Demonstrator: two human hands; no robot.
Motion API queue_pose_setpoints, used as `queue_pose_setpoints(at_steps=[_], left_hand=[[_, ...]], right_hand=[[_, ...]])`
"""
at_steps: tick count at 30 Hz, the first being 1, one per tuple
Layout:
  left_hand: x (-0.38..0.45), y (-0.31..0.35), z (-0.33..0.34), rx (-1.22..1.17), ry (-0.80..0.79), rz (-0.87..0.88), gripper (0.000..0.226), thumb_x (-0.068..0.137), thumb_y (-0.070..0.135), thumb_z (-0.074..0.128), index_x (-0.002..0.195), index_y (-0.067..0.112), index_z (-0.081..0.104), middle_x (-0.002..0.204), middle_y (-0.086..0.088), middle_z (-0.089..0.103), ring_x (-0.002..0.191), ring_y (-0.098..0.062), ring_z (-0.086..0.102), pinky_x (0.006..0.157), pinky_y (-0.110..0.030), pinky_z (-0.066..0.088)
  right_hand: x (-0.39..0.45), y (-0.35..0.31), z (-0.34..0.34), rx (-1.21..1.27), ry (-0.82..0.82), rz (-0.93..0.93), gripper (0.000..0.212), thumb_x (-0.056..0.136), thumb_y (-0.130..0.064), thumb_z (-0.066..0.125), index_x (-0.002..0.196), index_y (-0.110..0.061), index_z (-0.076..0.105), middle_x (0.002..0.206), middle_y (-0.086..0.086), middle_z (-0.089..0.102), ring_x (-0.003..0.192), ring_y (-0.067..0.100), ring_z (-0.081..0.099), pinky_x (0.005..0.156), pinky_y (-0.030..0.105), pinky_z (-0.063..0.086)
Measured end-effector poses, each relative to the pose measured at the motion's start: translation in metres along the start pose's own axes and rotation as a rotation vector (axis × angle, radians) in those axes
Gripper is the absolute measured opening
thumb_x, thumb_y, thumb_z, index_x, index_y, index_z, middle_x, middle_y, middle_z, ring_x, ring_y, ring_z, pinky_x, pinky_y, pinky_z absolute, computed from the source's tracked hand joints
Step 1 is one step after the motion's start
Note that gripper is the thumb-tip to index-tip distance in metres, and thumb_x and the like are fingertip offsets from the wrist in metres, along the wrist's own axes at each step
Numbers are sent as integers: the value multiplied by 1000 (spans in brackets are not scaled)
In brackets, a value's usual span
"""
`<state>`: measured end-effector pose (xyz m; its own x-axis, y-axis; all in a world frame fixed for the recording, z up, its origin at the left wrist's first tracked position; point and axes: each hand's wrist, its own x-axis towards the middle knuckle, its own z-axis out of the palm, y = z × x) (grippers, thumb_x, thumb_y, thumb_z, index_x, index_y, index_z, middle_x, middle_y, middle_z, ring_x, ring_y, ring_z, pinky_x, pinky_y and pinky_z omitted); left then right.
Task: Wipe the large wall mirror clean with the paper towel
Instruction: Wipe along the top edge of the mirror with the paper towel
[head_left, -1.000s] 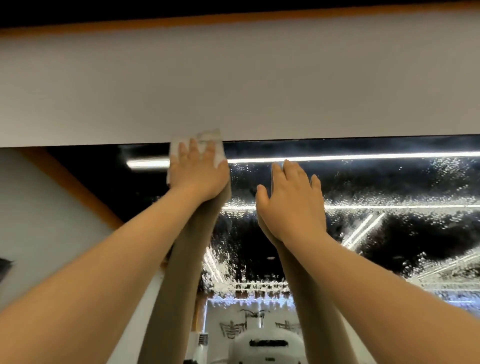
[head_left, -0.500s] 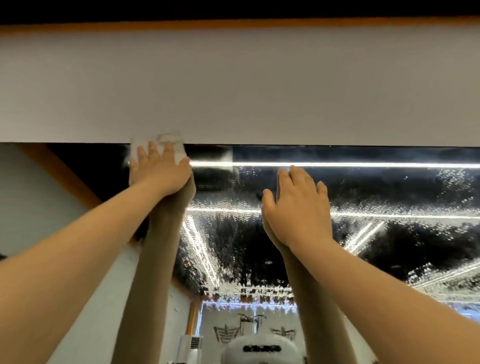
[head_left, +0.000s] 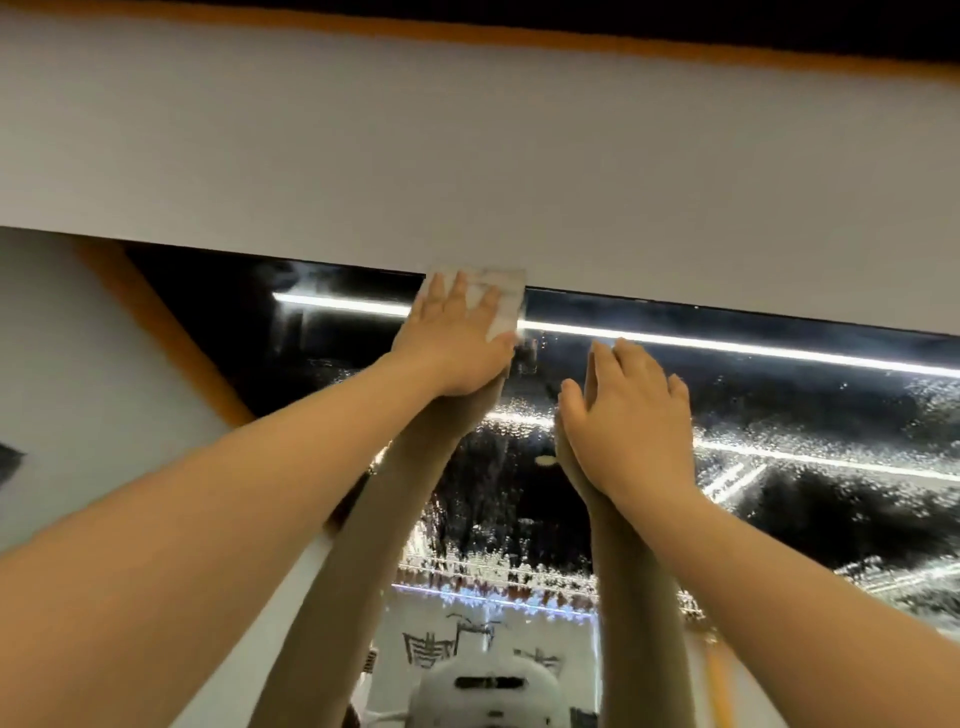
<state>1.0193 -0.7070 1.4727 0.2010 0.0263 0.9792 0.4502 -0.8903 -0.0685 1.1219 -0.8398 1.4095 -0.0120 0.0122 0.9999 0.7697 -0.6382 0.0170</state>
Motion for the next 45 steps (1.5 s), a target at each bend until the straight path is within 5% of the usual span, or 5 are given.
queue_pose_setpoints(at_steps=[11,23,31,37,45], left_hand=[[-6,-50,-6,7,43,-272,63,103,51,18,155,25,-7,161,-13,-13,148,-35,-12,119,-46,-5],[-9,69,11,-35,16,31,65,103,50,19,154,24,-11,161,-11,-17,147,-31,-18,119,-46,-9],[-6,69,17,-29,70,45,63,103,47,19,155,25,-8,161,-10,-17,147,-31,-17,118,-44,-12],[-6,69,20,-24,92,30,62,103,48,18,155,25,-7,162,-9,-15,148,-29,-15,118,-43,-10],[-11,94,25,-21,88,-116,63,102,48,18,155,25,-6,162,-10,-14,148,-30,-14,119,-44,-9]], right_hand=[[1,1,0,-5,-12,-4,58,101,-41,30,152,-15,23,157,3,24,146,20,17,120,47,10],[-6,14,-7,-52,-51,-88,55,103,-37,25,155,-20,15,163,-1,10,149,14,6,119,43,6],[2,83,-41,-75,-3,17,57,99,-43,39,147,-12,35,153,4,35,139,20,32,113,40,28],[5,129,-41,-134,-64,121,64,101,-49,31,155,-18,14,163,1,10,149,17,8,121,44,8],[4,136,-33,-50,-1,99,64,101,-50,28,156,-20,13,163,-2,8,150,15,4,120,42,2]])
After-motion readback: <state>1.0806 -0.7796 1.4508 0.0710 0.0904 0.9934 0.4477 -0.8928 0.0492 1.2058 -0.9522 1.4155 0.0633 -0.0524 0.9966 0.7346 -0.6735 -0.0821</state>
